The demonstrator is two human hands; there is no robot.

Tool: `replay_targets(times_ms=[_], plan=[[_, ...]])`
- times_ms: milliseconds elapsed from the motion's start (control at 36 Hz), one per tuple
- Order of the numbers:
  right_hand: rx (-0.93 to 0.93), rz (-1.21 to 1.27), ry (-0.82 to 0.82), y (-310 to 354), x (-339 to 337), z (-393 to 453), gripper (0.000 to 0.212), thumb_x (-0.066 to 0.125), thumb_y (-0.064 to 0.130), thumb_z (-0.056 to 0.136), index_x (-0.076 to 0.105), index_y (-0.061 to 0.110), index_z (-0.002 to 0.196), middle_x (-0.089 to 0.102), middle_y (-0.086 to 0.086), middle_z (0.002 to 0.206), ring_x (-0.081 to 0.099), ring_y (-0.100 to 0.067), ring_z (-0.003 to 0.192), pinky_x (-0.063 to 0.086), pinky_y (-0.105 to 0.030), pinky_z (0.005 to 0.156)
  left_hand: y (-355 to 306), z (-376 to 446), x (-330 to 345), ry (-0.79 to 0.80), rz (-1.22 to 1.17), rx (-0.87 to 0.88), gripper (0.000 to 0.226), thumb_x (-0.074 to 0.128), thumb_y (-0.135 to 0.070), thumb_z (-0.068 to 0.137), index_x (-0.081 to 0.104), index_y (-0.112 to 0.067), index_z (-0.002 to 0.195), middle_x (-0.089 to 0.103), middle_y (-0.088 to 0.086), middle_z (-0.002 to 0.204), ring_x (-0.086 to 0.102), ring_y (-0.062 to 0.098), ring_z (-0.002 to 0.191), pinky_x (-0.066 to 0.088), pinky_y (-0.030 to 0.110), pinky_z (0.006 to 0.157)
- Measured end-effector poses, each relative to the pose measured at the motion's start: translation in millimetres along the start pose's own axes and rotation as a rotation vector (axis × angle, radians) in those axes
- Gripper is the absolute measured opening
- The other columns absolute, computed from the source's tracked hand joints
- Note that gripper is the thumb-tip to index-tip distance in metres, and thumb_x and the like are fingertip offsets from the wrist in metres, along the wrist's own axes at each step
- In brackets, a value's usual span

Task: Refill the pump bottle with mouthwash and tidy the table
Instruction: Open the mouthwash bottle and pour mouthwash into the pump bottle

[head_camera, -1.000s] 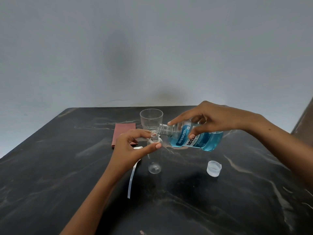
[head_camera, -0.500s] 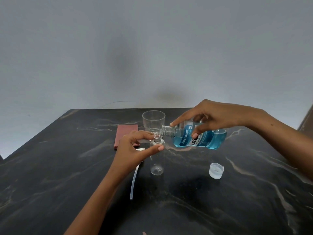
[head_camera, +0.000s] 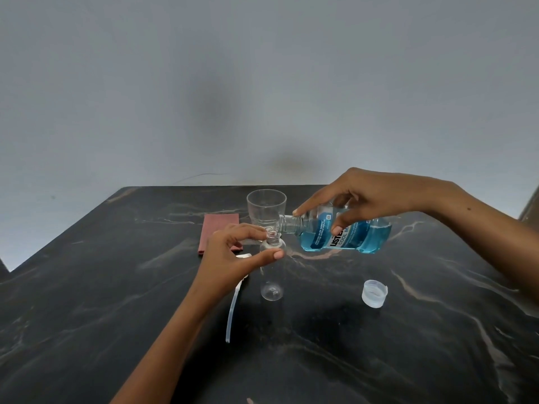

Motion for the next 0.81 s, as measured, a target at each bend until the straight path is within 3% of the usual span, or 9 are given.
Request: replay_targets(times_ms=[167, 556, 694, 806], plan=[[0.003, -0.004, 0.011, 0.4, -1.5, 0.5, 0.055, 0.070, 0.004, 0.083, 0.055, 0.029, 0.130, 0.055, 0.036, 0.112, 0.054, 0.026, 0.094, 0.044, 0.002, 0.072, 0.1, -0.1, 0.3, -0.001, 0.007, -0.002, 0.039, 0.078, -0.046, 0.059, 0.077, -0.019, 0.087, 0.074, -0.009, 0.093, 0.065, 0.003, 0.094, 0.048, 0.022, 0.076], [-0.013, -0.019, 0.035, -0.2, -5.9, 3.7, 0.055, 0.069, 0.000, 0.082, 0.056, 0.023, 0.130, 0.053, 0.035, 0.113, 0.052, 0.029, 0.093, 0.043, 0.004, 0.069, -1.2, 0.6, 0.6, 0.008, 0.012, 0.014, 0.039, 0.075, -0.048, 0.059, 0.076, -0.022, 0.087, 0.074, -0.012, 0.092, 0.065, 0.000, 0.092, 0.045, 0.008, 0.071], [-0.018, -0.036, 0.048, 1.5, -7.6, 5.3, 0.055, 0.068, 0.001, 0.083, 0.056, 0.026, 0.130, 0.051, 0.042, 0.109, 0.052, 0.030, 0.092, 0.042, 0.005, 0.069, 0.2, 0.7, 0.5, 0.000, 0.019, 0.017, 0.041, 0.077, -0.047, 0.058, 0.077, -0.018, 0.086, 0.073, -0.010, 0.091, 0.064, 0.000, 0.092, 0.045, 0.008, 0.071], [-0.015, -0.030, 0.054, 2.6, -8.1, 5.6, 0.054, 0.069, 0.003, 0.083, 0.056, 0.026, 0.130, 0.053, 0.037, 0.111, 0.053, 0.029, 0.092, 0.043, 0.004, 0.068, 1.1, 0.2, 0.2, 0.002, 0.014, 0.012, 0.040, 0.077, -0.049, 0.057, 0.076, -0.021, 0.085, 0.073, -0.012, 0.091, 0.064, -0.002, 0.092, 0.046, 0.007, 0.072]])
Point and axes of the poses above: each hand's wrist, its own z-axis towards the middle knuckle, its own x-axis out of the palm, y = z × x, the point moved 3 cm from there along z, towards the middle knuckle
